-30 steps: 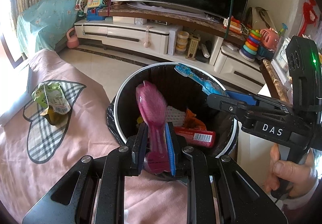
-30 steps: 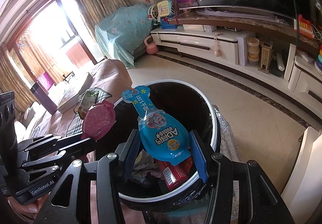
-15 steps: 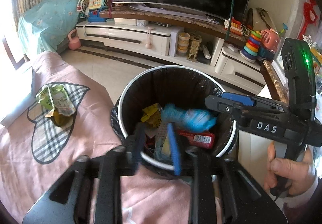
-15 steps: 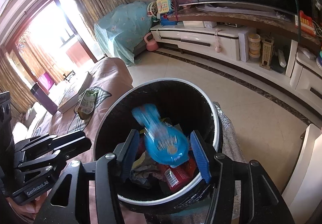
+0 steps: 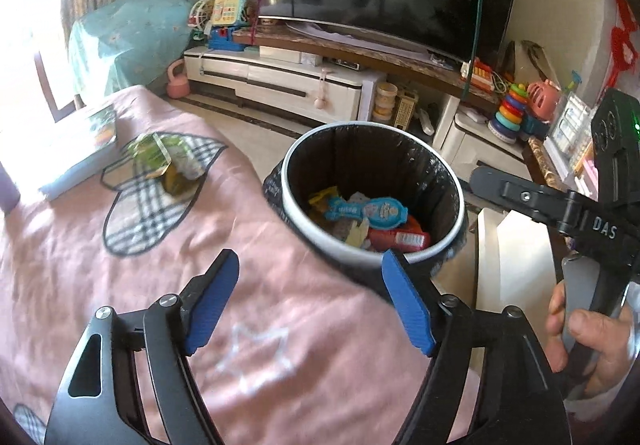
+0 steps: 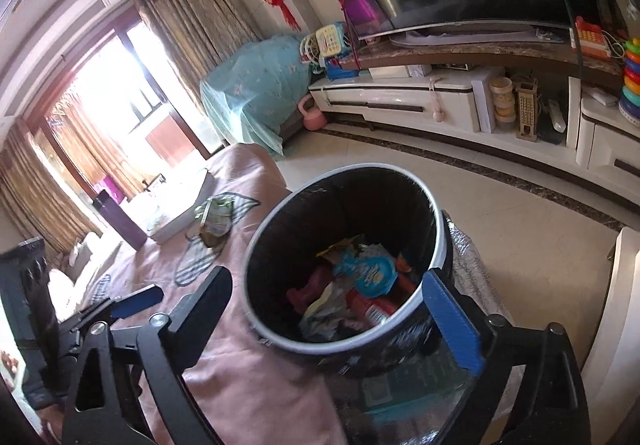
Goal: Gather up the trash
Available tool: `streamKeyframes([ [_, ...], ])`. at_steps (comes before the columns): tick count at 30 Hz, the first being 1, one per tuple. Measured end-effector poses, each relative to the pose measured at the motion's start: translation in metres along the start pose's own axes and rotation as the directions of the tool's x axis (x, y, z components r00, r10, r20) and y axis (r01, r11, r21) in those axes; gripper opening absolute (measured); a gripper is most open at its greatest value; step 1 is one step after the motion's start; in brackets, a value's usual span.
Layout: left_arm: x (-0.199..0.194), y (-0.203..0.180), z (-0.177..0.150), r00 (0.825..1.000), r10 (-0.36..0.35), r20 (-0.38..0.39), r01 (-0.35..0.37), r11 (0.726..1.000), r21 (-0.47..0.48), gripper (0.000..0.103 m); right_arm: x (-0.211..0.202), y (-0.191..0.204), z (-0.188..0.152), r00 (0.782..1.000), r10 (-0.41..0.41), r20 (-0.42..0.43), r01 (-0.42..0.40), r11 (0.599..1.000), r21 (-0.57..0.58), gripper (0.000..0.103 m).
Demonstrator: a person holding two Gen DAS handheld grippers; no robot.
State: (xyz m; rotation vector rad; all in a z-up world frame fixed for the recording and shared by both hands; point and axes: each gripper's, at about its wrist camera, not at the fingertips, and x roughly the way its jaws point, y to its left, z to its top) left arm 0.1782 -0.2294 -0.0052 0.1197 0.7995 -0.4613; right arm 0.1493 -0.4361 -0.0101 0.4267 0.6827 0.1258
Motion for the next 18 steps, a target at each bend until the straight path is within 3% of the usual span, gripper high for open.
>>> streamKeyframes([
  [10,-0.045,0.012,-0.036,0.999,0.014,0.042,-0.011,0.998,-0.068,0.081,-0.038,0.029,-0.044,1.0,0.021,0.024,-0.021,1.0,0.002,0.101],
  [18,-0.085,0.012,-0.056,0.993,0.033,0.111,-0.023,0.996,-0.091,0.084,-0.069,0.051,-0.056,0.996,0.01,0.086,-0.008,1.0,-0.023,0.103],
])
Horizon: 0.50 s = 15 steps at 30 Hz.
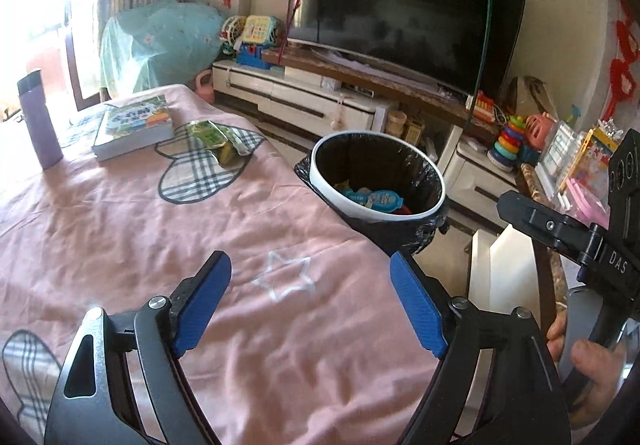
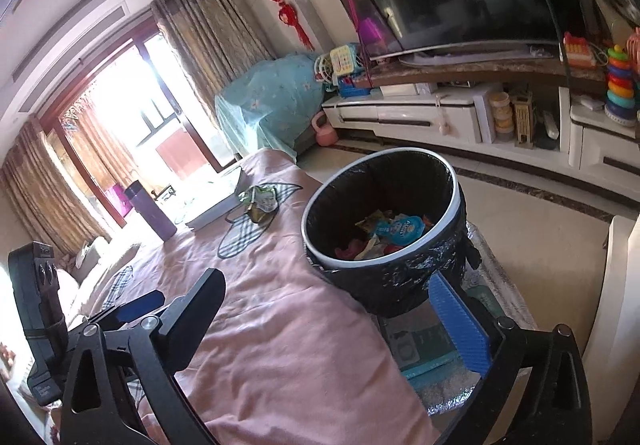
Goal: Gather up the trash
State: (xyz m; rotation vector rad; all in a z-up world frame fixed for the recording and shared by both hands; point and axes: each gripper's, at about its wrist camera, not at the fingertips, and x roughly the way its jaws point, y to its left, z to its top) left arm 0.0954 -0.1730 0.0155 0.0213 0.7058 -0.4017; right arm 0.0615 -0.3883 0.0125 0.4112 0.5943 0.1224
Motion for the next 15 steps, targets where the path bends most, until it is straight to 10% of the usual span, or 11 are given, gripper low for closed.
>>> streamKeyframes([
  [9,-0.047,-0.002,-0.009,0.987,0.057,0.149,-0.057,0.998,-0.005,0.099,-0.042,0.035,0.004,0.992,-0.034,0.123,0.045,0.995,-0.091,0.103],
  [15,-0.071,-0.001,-0.027,0.936,0.183,0.302,-0.19,0.982,-0.007,0.103,-0.064,0.059,-0.01,0.935,-0.133,0.329,0.201,0.962,-0.182,0.103],
])
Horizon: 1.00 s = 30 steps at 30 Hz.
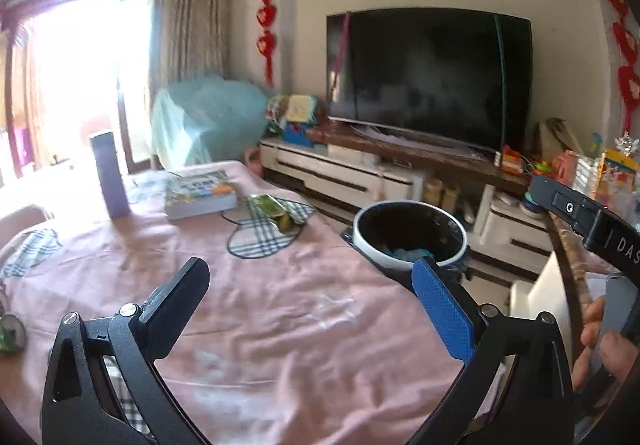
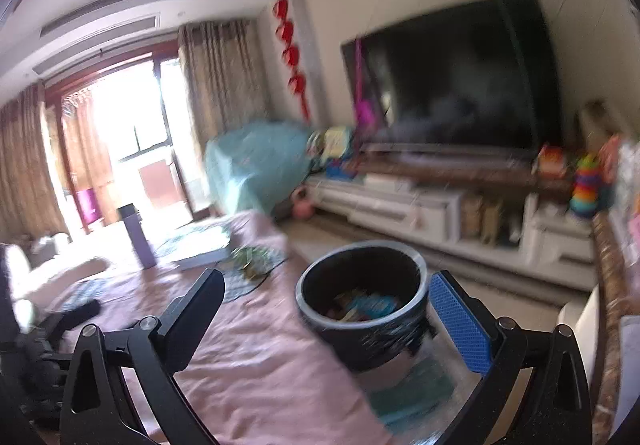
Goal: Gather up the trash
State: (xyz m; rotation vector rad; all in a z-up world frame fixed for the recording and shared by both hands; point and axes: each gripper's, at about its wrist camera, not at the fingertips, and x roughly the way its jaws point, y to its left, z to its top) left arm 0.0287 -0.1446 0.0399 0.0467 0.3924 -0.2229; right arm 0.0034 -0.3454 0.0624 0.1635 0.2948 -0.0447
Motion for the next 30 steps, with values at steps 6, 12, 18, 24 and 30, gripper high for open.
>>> streamKeyframes([
  [6,-0.004,0.007,-0.019,0.993,0.088,0.076,-0.088,0.996,0.001,0.103,0.005,0.006,-0.03,0.998,-0.048,0.044,0.05,0.998,-0.036,0.103],
  [12,-0.006,0.012,-0.034,0.982,0.158,0.102,-0.159,0.987,0.003,0.103,0.008,0.008,-0.051,0.997,-0.072,0.021,0.073,0.996,-0.056,0.103],
  [18,-0.007,0.018,-0.041,0.98,0.174,0.097,-0.173,0.985,-0.013,0.103,0.008,0.009,-0.06,0.996,-0.088,0.009,0.088,0.994,-0.057,0.103],
  [24,-0.01,0.017,-0.044,0.975,0.198,0.1,-0.197,0.98,-0.014,0.103,0.01,0.008,-0.065,0.995,-0.101,0.007,0.102,0.993,-0.052,0.103],
  [30,-0.012,0.017,-0.043,0.975,0.199,0.101,-0.198,0.98,-0.022,0.103,0.007,0.009,-0.064,0.993,-0.118,0.019,0.119,0.991,-0.056,0.103],
])
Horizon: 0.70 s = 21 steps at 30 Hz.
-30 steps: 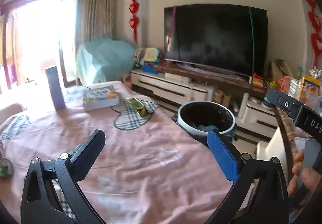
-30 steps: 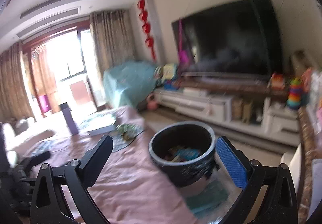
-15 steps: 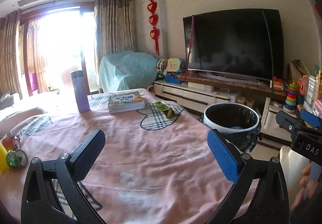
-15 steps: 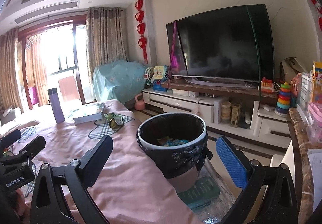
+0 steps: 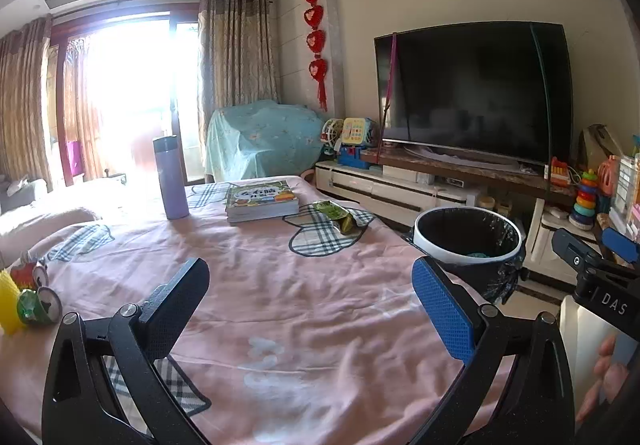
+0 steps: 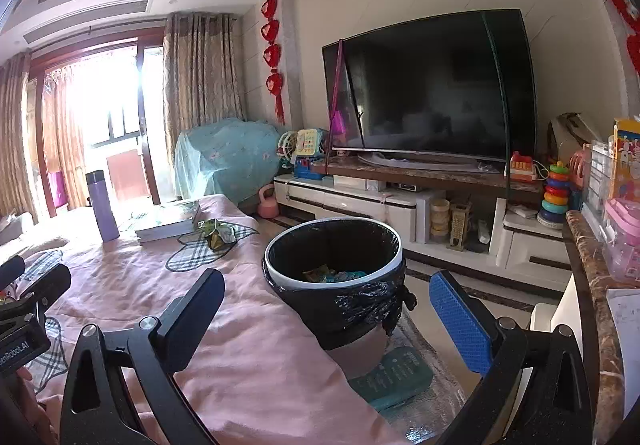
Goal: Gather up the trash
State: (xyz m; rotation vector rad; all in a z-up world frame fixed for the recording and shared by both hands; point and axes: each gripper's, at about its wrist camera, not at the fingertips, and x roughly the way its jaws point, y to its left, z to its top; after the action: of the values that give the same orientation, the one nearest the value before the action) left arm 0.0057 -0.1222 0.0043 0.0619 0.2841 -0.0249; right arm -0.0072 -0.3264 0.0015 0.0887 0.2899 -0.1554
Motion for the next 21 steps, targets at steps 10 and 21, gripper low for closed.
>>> streamKeyframes([
  [10,0.0009,0.0026,0.0004,1.0,-0.001,-0.004,0.001,1.0,-0.015,0.103,-0.0026,-0.0004,0.0022,1.0,-0.003,0.011,0.003,1.0,0.01,0.103],
  [21,-0.0003,0.0021,-0.0001,1.0,0.0,0.007,0.0,1.0,-0.012,0.103,-0.0036,0.0007,0.0021,1.0,0.002,0.01,-0.002,1.0,0.013,0.103],
])
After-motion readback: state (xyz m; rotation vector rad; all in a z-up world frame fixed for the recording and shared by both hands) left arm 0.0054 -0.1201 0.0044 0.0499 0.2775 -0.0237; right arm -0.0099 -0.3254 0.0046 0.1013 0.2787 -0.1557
